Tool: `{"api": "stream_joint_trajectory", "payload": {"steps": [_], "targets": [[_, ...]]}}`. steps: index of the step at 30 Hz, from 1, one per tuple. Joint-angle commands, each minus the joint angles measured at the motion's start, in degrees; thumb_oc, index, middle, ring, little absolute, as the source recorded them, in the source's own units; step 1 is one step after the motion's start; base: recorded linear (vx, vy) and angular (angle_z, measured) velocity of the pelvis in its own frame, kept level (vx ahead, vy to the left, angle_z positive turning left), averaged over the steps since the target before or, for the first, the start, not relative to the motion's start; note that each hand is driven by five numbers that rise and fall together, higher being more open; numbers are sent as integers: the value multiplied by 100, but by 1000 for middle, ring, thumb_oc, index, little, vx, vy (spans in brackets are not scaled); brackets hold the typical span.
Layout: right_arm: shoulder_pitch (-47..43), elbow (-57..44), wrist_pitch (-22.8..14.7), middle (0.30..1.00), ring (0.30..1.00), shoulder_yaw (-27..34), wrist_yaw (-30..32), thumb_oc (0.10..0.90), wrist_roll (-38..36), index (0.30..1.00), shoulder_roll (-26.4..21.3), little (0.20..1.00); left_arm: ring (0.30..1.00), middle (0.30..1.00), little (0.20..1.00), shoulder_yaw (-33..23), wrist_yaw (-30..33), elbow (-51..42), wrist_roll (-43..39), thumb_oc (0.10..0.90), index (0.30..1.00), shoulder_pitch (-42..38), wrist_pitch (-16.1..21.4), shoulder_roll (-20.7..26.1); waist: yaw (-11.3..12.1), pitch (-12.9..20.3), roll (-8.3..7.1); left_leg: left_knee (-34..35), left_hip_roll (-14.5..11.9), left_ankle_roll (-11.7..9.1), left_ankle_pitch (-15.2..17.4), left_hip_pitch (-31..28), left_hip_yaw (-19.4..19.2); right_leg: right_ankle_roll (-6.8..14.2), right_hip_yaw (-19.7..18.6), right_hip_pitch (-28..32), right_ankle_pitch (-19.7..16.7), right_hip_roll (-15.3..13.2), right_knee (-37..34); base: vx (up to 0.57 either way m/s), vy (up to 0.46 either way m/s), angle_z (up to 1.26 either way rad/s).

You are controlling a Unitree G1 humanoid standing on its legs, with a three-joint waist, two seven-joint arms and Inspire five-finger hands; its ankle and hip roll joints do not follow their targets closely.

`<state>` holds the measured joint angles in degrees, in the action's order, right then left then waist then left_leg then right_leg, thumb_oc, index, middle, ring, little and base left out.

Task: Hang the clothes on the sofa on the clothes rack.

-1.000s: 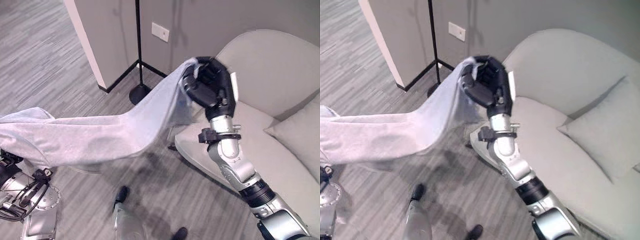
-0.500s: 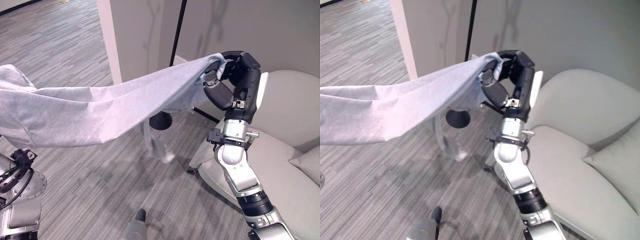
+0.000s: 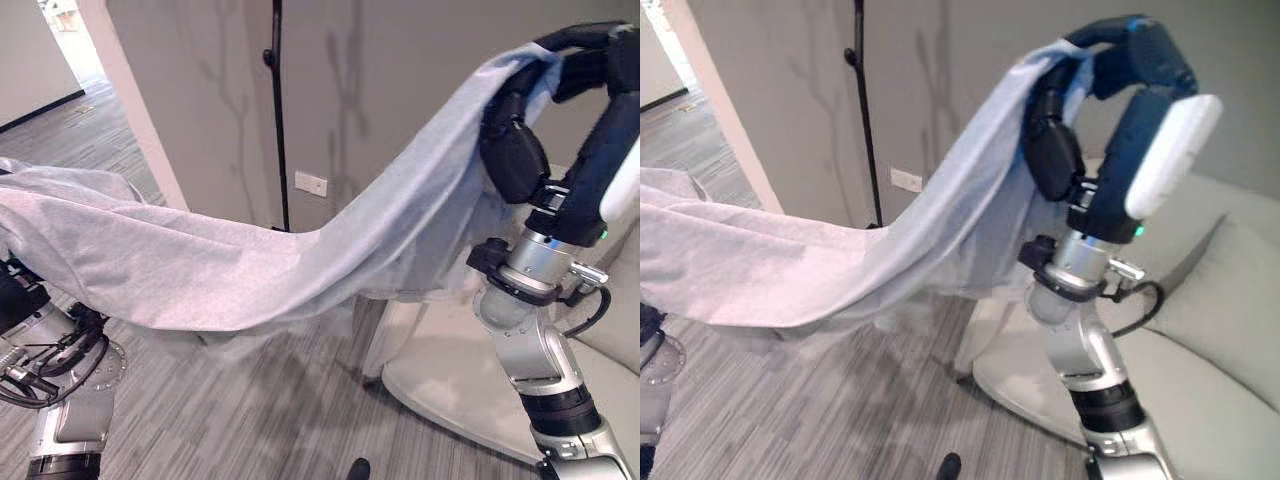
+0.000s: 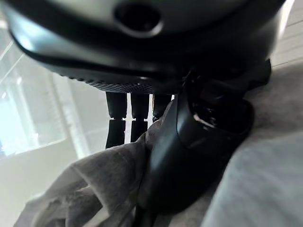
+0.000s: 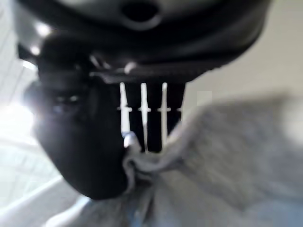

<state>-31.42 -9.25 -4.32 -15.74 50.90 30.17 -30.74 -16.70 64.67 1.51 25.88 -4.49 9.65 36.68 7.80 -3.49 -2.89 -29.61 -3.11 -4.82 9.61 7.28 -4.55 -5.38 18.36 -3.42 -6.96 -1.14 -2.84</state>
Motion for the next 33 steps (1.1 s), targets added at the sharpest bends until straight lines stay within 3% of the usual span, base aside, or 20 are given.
{"api": "stream_joint_trajectory", "payload": {"steps": [1,3,4,5,7,10,15,17,19,20,21,22,26,28,29,31,33], "targets": [[-515,-149,-507,300,300,197,-23,400,-174,300,-207,300,300,300,300,-169,385,-160,132,400,300,-501,153,820,138,248,-69,208,-133,87,-419,-110,97,920,175,425,646,-219,41,-5,13,-76],[-630,19,-603,300,300,78,-105,400,-335,300,-312,300,300,300,300,-233,366,-137,99,400,300,-578,107,891,182,211,-96,367,-383,92,-335,35,-62,944,169,547,733,-241,-53,89,73,-21],[-659,127,-676,300,300,5,-181,400,-416,300,-410,300,300,300,300,-313,364,-91,74,400,300,-590,33,1032,211,207,-155,804,-527,128,-233,91,-120,985,159,557,765,-310,-16,105,99,-2],[-672,142,-685,300,300,-1,-178,400,-422,300,-407,300,300,300,300,-316,364,-88,69,400,300,-591,31,1038,218,203,-165,850,-518,130,-246,60,-138,989,148,556,772,-320,-7,105,124,1],[-750,290,-757,300,300,-96,-209,400,-483,300,-458,300,300,300,300,-393,371,5,36,400,300,-639,-48,1212,252,213,-166,1558,-605,61,-530,62,-4,1000,108,558,890,-304,77,89,130,6],[-852,456,-900,300,300,-226,-270,400,-653,300,-451,300,300,300,300,-465,462,127,43,400,300,-668,-134,1449,336,200,-129,2426,-815,-106,-1287,212,305,944,48,591,1105,-205,310,100,176,4],[-1097,738,-991,300,300,-389,-164,400,-798,300,-375,300,300,300,300,-464,582,342,211,400,300,-756,-264,1945,549,95,-171,3227,-1389,-295,-1698,177,844,943,-80,768,1500,-191,813,93,199,-11],[-1265,955,-937,300,300,-433,-91,400,-723,300,-486,300,300,300,300,-443,617,533,243,400,300,-755,-346,2102,649,140,-127,3243,-1495,-353,-1796,22,1216,1006,-218,826,1562,-216,933,75,305,-22],[-1288,1192,-774,300,300,-370,-17,400,-648,300,-584,300,300,300,300,-450,519,690,150,400,300,-817,-397,2182,576,254,-25,3222,-1557,-436,-1814,-135,1190,1134,-165,881,1563,-326,998,39,424,-11],[-1264,1305,-618,300,300,-310,58,400,-561,300,-678,300,300,300,300,-335,434,866,41,400,300,-974,-432,2225,517,316,34,3203,-1522,-442,-1756,-172,1068,1200,-70,908,1559,-456,1053,35,667,-4],[-1187,1554,-163,300,300,-126,142,400,-274,300,-967,300,300,300,300,-67,247,1180,-126,400,300,-1228,-405,2191,426,408,76,3226,-1313,-398,-1568,-307,942,1314,41,929,1531,-778,1224,13,537,20],[-1177,1546,-151,300,300,-107,142,400,-269,300,-985,300,300,300,300,-18,251,1205,-130,400,300,-1286,-400,2189,438,404,66,3212,-1280,-373,-1595,-273,954,1328,51,909,1499,-807,1224,38,694,50],[-1074,2229,784,300,300,387,249,400,43,300,-1499,300,300,300,300,505,-200,1228,-265,400,300,-1576,-330,1935,210,455,-53,3010,-478,90,-1051,-526,725,1692,-154,719,1035,-1593,2051,18,510,49],[-1035,2289,952,300,300,513,287,400,160,300,-1533,300,300,300,300,519,-237,1107,-224,400,300,-1551,-341,1802,175,451,-47,3003,-334,200,-985,-590,622,1738,-199,618,907,-1716,2316,-34,374,-3],[-999,2280,1153,300,300,715,404,400,263,300,-1542,300,300,300,300,422,-258,812,-121,400,300,-1395,-372,1619,155,403,2,3020,-179,387,-930,-728,464,1767,-171,345,544,-1878,2893,-3,526,-45],[-802,2067,1239,300,300,1034,448,400,373,300,-1557,300,300,300,300,296,-232,479,-34,400,300,-1259,-368,1423,79,364,59,3094,-92,485,-872,-880,391,1820,-119,63,355,-1789,3296,30,366,-50],[-560,1854,1336,300,300,1298,450,400,477,300,-1573,300,300,300,300,216,-249,227,24,400,300,-1131,-375,1241,75,352,36,3147,-34,519,-853,-950,379,1853,-136,-58,357,-1736,3230,31,107,-32]]}}
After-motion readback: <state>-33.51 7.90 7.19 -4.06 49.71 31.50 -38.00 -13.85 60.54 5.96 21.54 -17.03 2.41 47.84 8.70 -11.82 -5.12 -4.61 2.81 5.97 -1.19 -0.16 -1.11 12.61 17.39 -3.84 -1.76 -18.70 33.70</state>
